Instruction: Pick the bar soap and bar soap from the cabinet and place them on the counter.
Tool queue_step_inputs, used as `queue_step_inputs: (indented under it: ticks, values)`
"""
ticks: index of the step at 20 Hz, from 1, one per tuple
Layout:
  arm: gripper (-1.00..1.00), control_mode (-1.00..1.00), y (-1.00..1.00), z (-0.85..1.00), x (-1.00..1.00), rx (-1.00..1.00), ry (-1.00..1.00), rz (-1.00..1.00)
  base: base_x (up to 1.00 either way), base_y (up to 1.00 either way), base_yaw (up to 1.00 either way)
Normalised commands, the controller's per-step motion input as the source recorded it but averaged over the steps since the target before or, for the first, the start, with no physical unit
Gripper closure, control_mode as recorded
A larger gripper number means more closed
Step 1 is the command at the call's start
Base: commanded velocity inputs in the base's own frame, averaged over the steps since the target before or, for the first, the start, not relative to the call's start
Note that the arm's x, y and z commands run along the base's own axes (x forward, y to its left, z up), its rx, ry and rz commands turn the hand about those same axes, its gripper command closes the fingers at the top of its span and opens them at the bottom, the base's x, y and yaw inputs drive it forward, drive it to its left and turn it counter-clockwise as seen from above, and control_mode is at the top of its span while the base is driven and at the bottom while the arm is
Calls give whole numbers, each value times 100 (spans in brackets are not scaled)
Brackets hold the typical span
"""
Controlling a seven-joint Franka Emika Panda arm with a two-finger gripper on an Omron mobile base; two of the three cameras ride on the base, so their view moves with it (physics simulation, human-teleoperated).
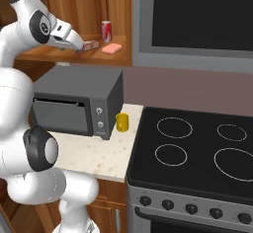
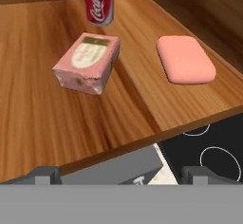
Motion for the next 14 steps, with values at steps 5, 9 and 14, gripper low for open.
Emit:
queue_step_inputs:
  ticks: [5,9,14]
  values:
    - [-100,-100,0,0,20,0,1,-4,0,0,0]
    - [-100,-100,0,0,15,1,2,-5,0,0,0]
    - [-100,-100,0,0,9,4,1,-5,0,0,0]
